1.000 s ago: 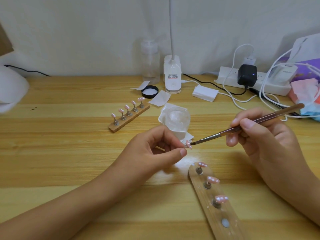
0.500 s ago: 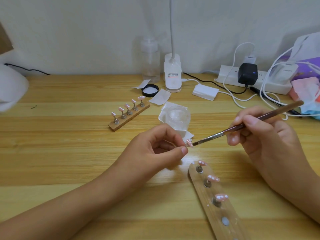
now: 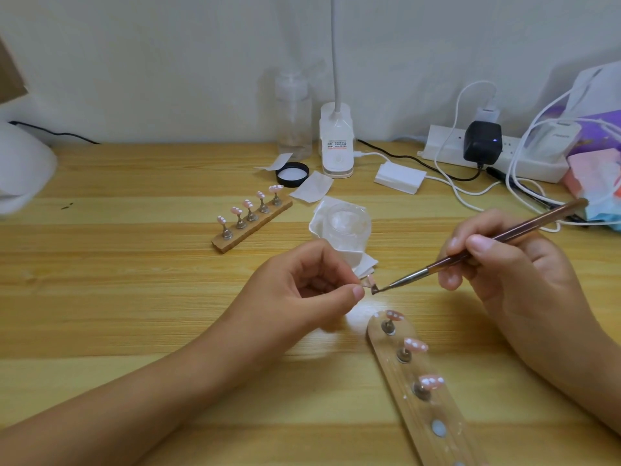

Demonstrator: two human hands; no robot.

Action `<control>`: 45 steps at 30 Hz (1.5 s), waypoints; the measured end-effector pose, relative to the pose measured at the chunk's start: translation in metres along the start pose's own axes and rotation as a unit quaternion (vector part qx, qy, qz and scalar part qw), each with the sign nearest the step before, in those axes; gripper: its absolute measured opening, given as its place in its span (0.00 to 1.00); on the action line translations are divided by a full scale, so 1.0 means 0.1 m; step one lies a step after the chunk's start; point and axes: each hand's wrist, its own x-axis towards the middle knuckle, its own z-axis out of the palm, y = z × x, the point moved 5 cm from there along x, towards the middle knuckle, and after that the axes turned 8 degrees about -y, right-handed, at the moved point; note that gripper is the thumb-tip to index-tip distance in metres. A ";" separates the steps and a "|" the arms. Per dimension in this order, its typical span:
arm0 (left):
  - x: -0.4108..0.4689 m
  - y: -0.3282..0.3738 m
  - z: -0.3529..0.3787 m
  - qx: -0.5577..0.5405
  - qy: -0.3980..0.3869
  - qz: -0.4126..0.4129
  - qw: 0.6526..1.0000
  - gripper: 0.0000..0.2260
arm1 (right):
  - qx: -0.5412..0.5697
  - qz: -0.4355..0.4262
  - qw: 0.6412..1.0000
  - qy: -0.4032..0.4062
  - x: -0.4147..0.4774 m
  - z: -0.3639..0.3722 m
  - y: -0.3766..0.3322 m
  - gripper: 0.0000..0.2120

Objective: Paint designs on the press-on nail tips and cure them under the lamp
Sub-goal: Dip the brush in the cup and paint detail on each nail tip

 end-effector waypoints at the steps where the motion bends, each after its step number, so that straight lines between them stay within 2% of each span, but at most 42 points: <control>1: 0.00 0.00 0.00 0.000 0.001 0.001 1.000 0.04 | 0.003 0.002 1.000 0.002 0.00 0.00 0.00 0.07; 8: 0.01 -0.01 -0.01 -0.007 0.002 0.010 1.000 0.02 | 0.015 -0.012 0.999 0.028 0.01 -0.03 -0.01 0.07; 10: 0.01 0.00 -0.01 -0.010 0.000 0.013 1.000 0.02 | 0.013 -0.006 1.000 0.024 0.01 -0.02 0.00 0.05; 18: 0.02 0.01 -0.01 -0.005 -0.007 0.025 1.000 0.02 | 0.029 0.012 1.000 -0.004 0.01 0.04 -0.01 0.08; 25: 0.02 0.01 -0.01 0.002 -0.010 0.039 0.999 0.04 | 0.049 -0.002 0.997 0.057 0.03 -0.06 -0.01 0.14; 28: 0.03 -0.01 -0.02 -0.005 -0.008 0.042 0.999 0.05 | 0.047 0.003 0.998 0.043 0.03 -0.03 0.00 0.09; 43: 0.03 -0.01 -0.05 -0.031 0.017 0.039 0.999 0.05 | 0.067 0.014 0.997 -0.029 0.01 0.07 -0.02 0.11; 45: 0.03 -0.01 -0.06 -0.024 0.021 0.037 0.999 0.04 | 0.085 0.019 0.996 -0.016 0.03 0.05 -0.01 0.12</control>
